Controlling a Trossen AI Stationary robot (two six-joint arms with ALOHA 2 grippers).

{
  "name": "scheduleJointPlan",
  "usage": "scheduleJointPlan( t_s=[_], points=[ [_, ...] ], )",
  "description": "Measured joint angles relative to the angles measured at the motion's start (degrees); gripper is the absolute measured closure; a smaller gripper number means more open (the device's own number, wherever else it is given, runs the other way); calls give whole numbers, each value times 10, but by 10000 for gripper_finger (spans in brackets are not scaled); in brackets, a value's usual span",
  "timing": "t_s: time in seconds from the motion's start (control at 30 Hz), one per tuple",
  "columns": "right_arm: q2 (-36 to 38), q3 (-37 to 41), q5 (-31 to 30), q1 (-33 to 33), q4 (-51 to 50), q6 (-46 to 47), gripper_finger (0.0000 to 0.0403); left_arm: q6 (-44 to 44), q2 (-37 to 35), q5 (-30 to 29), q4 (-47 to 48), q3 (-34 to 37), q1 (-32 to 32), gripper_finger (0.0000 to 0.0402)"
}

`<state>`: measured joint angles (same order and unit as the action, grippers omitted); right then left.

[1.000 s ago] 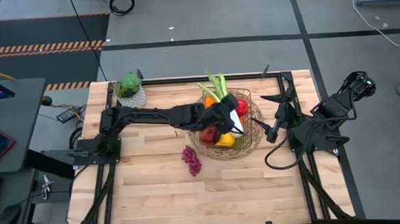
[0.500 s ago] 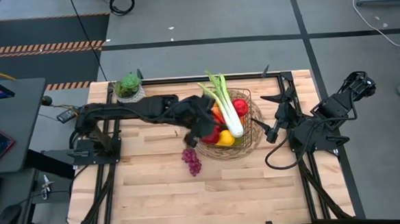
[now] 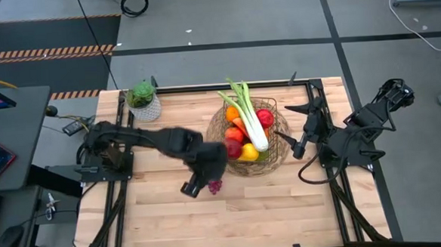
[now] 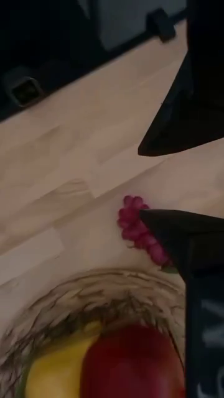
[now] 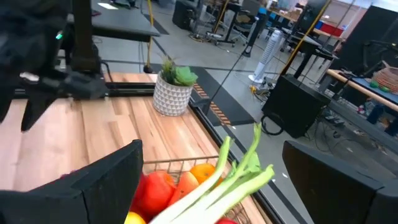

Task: Build produce basket
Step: Put the purple grapes into the gold wire basket

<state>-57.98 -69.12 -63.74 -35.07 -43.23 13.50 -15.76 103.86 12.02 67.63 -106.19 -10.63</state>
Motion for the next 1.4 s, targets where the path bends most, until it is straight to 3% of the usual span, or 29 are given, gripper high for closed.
scheduleJointPlan(
  t_s=[0.27,0.6,0.8,1.07,1.4],
  points=[
    [-2,0,9,0,16,-11,14,-15,3,-170,-44,100,-66,246],
    [-7,0,9,0,16,-3,14,-74,4,-290,-219,266,-102,211],
    [-10,0,9,1,28,-15,14,-105,4,-288,-250,300,-101,165],
    [-10,0,8,1,30,-15,14,-184,8,-297,-357,352,-98,133],
    [-10,0,9,1,38,-16,14,-256,30,-273,-364,355,-86,87]
  ],
)
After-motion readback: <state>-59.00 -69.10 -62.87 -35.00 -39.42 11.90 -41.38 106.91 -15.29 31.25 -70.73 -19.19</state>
